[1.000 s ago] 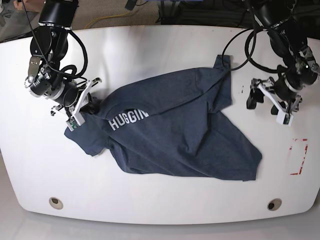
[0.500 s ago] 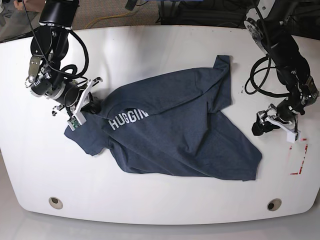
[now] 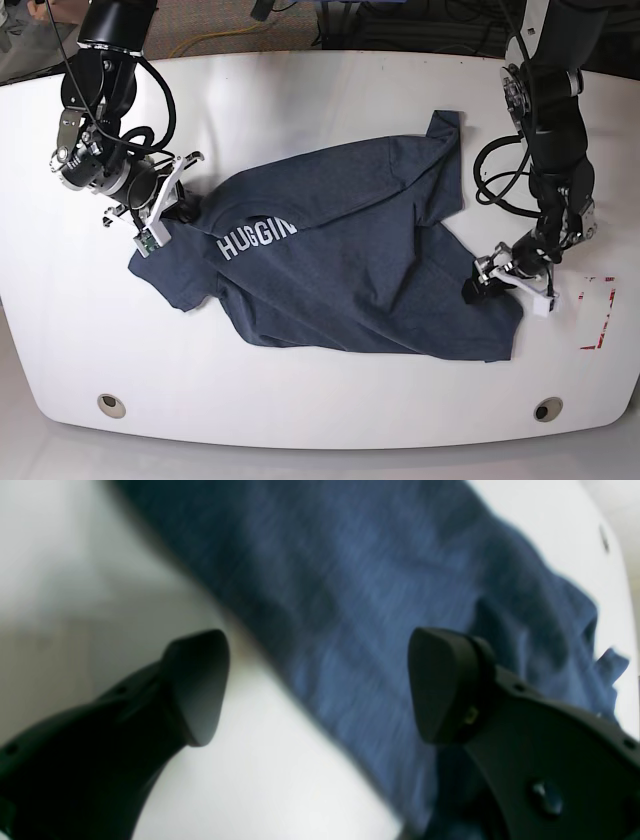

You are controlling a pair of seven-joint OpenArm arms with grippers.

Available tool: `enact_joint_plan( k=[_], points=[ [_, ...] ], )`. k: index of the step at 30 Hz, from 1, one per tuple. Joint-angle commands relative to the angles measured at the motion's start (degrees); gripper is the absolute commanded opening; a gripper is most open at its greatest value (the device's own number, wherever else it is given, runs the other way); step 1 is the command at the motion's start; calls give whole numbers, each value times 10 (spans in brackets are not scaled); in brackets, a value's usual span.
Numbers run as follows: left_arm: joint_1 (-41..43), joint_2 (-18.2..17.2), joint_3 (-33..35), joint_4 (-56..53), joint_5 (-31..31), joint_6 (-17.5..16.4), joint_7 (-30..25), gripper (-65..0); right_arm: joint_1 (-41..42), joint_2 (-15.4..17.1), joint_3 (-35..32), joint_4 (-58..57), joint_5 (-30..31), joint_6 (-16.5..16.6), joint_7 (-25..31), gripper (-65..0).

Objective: Fold the T-shirt properly
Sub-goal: 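Move the left gripper to the shirt hem and grasp it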

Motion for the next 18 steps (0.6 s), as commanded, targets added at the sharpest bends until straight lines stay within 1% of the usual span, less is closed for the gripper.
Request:
enact_joint_plan(
  k=[1, 7, 8, 10, 12, 13, 14, 16, 18],
  points=[
    [-17, 9, 15, -40, 13, 14, 7, -129, 7, 8, 4, 11, 10, 0, 14, -650],
    [-58, 9, 53, -113, 13, 14, -43, -136, 6, 7, 4, 11, 10, 0, 14, -650],
    [-62, 9, 57, -122, 13, 14, -50, -154, 6, 7, 4, 11, 10, 0, 14, -650],
    [-65, 9, 61, -129, 13, 19, -58, -242, 7, 7, 4, 11, 10, 0, 14, -650],
    [-62, 9, 66, -119, 13, 27, -61, -390, 8, 7, 4, 11, 10, 0, 14, -650],
    [-62, 9, 69, -113, 13, 37, -61, -471, 8, 7, 6, 11, 10, 0, 14, -650],
    [-62, 9, 69, -109, 13, 48, -61, -524, 8, 7, 11, 11, 10, 0, 14, -650],
    [-50, 9, 74, -91, 13, 86, -58, -650, 8, 7, 30, 8, 10, 0, 14, -650],
    [-36, 6, 86, -64, 11, 101, -55, -650, 10, 7, 40, 7, 10, 0, 14, -650]
  ],
)
